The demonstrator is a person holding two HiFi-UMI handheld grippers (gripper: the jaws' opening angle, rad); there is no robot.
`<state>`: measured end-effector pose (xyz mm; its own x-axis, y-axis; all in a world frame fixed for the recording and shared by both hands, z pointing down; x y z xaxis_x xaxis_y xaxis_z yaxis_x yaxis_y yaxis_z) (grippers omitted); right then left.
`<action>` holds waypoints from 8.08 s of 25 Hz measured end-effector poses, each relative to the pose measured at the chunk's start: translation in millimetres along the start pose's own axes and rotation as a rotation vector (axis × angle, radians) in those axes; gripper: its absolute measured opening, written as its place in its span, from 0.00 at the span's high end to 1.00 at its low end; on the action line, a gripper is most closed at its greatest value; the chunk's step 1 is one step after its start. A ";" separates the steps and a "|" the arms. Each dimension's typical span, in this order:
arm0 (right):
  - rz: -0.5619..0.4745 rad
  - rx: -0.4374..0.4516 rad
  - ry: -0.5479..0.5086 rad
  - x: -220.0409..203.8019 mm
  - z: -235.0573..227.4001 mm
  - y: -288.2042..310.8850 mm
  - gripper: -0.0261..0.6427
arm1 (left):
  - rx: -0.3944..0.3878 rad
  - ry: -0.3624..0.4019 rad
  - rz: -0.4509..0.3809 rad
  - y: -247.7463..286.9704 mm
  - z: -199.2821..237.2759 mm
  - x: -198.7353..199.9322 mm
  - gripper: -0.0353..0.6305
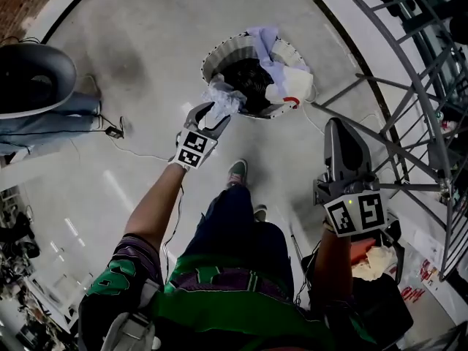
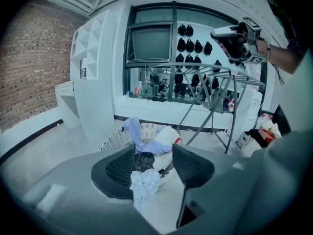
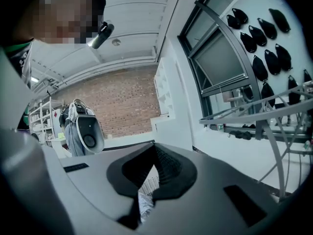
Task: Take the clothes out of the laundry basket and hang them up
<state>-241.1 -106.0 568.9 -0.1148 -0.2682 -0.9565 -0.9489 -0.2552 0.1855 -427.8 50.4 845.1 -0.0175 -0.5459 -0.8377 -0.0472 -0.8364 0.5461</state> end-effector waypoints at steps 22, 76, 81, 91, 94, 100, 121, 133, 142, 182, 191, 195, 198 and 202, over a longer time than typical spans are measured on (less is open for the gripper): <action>0.073 -0.042 0.047 -100.9 -50.1 40.2 0.96 | 0.017 0.076 0.209 136.6 4.8 -131.9 0.59; -0.219 -0.156 -0.012 184.5 21.2 -268.8 0.96 | 0.206 0.144 -0.287 -195.5 -85.4 298.4 0.88; -0.272 -0.171 -0.027 200.6 27.3 -319.6 0.96 | 0.210 0.150 -0.369 -231.3 -121.0 343.4 0.88; -0.386 -0.223 -0.044 223.2 33.7 -421.9 0.96 | 0.186 0.182 -0.571 -311.3 -198.4 439.4 0.88; -0.415 -0.238 -0.053 225.0 34.1 -450.3 0.96 | 0.172 0.203 -0.639 -334.0 -225.2 466.8 0.88; -0.461 -0.272 -0.074 228.3 32.4 -502.2 0.96 | 0.127 0.225 -0.730 -361.6 -274.8 507.6 0.88; -0.508 -0.420 -0.083 272.7 -56.7 -498.0 0.96 | -0.172 0.219 -0.851 -276.2 -341.5 639.9 0.88; -0.490 -0.519 -0.144 311.3 -95.5 -436.5 0.96 | -0.404 0.264 -0.837 -195.2 -357.3 682.5 0.88; -0.462 -0.516 -0.152 322.1 -139.2 -406.6 0.96 | -0.454 0.243 -0.822 -136.3 -351.6 719.3 0.88; -0.430 -0.437 -0.031 354.8 -469.7 -373.0 0.96 | -0.408 0.215 -0.659 200.7 -444.1 874.6 0.88; -0.379 -0.361 -0.009 332.6 -463.3 -350.1 0.96 | -0.365 0.135 -0.507 217.2 -422.1 779.7 0.88; -0.373 -0.322 -0.006 328.2 -452.9 -340.5 0.96 | -0.346 0.104 -0.472 211.0 -414.0 748.8 0.88; -0.372 -0.301 -0.001 323.9 -450.4 -333.9 0.96 | -0.337 0.099 -0.448 209.8 -412.0 730.4 0.88; -0.371 -0.288 0.006 319.6 -445.9 -324.0 0.96 | -0.352 0.095 -0.412 206.3 -411.9 704.3 0.88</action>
<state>160.6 -523.3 303.5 0.2190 -0.1157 -0.9688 -0.8051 -0.5824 -0.1124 -38.4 -526.9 372.5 0.0230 -0.1581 -0.9872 0.3060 -0.9389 0.1575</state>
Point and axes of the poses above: the fingertips, and each gripper's own axes: y forward along the fingers, z to its left, x out of its top, the point moved 3 cm from there along -y, backward along the fingers, and after that the axes turned 2 degrees about y, right-handed, at the moved point
